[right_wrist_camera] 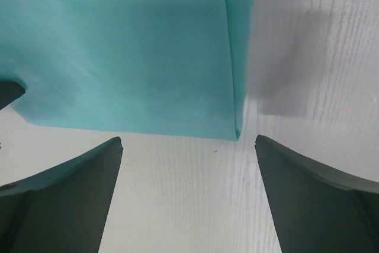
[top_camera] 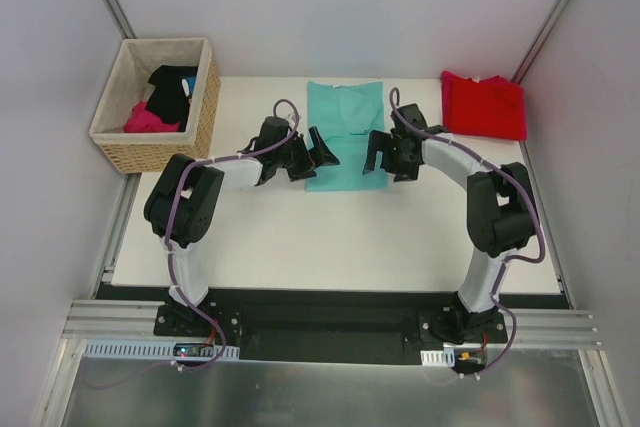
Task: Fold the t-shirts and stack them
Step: Grab one side of the 2/3 rectangular tshirt with both arms
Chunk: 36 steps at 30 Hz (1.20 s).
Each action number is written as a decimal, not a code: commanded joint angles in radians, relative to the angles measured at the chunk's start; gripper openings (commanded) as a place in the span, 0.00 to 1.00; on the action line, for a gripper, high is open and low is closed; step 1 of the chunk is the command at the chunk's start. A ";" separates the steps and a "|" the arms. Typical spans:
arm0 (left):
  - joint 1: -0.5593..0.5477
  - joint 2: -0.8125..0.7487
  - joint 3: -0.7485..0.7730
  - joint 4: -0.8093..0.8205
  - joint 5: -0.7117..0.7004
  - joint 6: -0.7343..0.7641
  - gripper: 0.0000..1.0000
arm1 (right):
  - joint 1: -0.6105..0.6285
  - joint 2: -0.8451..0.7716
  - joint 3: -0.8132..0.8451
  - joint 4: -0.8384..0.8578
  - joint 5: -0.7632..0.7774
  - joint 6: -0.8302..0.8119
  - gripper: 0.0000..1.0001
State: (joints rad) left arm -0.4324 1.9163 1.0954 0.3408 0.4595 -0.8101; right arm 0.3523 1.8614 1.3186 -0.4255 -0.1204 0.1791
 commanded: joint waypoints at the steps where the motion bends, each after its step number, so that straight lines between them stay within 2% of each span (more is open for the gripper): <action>1: -0.003 -0.039 0.023 0.027 -0.002 0.020 0.99 | 0.011 -0.071 0.054 -0.006 -0.039 0.008 1.00; 9: -0.003 -0.046 0.001 0.049 0.005 0.008 0.99 | 0.017 -0.088 -0.019 0.152 -0.176 0.068 1.00; 23: -0.003 -0.045 -0.060 0.086 0.004 0.006 0.99 | 0.008 -0.001 -0.131 0.326 -0.196 0.098 1.00; 30: -0.005 -0.075 -0.173 0.124 -0.001 0.000 0.99 | 0.020 -0.008 -0.254 0.402 -0.202 0.118 1.00; 36: -0.020 -0.138 -0.323 0.176 -0.005 -0.015 0.99 | 0.074 -0.109 -0.406 0.421 -0.185 0.143 1.00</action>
State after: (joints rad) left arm -0.4335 1.8400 0.8799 0.5072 0.4637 -0.8242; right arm 0.3798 1.7962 1.0153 0.0620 -0.3218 0.3008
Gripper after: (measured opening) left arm 0.991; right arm 0.994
